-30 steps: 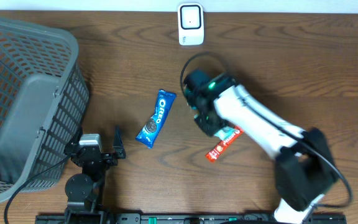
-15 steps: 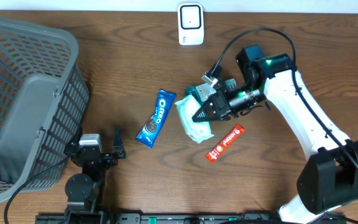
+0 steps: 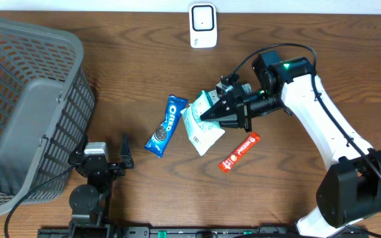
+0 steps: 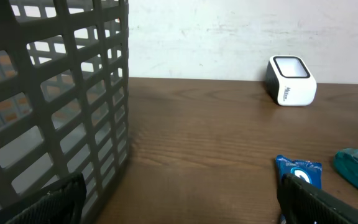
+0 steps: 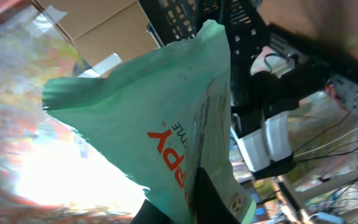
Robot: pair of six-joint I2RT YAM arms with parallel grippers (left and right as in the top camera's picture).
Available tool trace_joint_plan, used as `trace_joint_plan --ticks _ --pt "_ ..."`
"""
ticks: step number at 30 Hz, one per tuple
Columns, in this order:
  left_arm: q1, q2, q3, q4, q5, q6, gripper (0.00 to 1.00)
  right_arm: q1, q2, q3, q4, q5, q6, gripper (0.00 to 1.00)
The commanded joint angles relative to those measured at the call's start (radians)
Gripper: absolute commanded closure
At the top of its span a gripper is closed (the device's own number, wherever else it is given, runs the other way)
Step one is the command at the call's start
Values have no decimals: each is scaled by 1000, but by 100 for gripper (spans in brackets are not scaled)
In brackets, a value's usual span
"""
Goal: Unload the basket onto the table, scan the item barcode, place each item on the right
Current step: 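Carry the wipes pack up to the white scanner and hold it there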
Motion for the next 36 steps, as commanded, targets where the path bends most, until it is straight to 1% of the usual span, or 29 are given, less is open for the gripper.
trace_joint_plan --ticks 1,7,11,13,16,19,24,29,32,36 --pt "-3 0 -19 -39 -24 13 2 -9 0 0 -3 -72 64 99" --pt "-3 0 -19 -39 -24 14 2 -9 0 0 -10 -63 57 99" --pt "-3 0 -19 -39 -24 14 2 -10 0 0 -9 50 58 98" --pt "-3 0 -19 -39 -24 13 2 -10 0 0 12 159 70 98" --pt "-3 0 -19 -39 -24 14 2 -8 0 0 142 335 80 98" --pt "-3 0 -19 -39 -24 14 2 5 0 0 283 586 76 98" --pt "-3 0 -19 -39 -24 13 2 36 0 0 483 901 25 98" --pt "-3 0 -19 -39 -24 14 2 93 0 0 702 1350 -35 99" --pt "-3 0 -19 -39 -24 14 2 116 7 0 831 1460 -74 99" --pt "-3 0 -19 -39 -24 13 2 113 55 11 974 1480 -111 99"
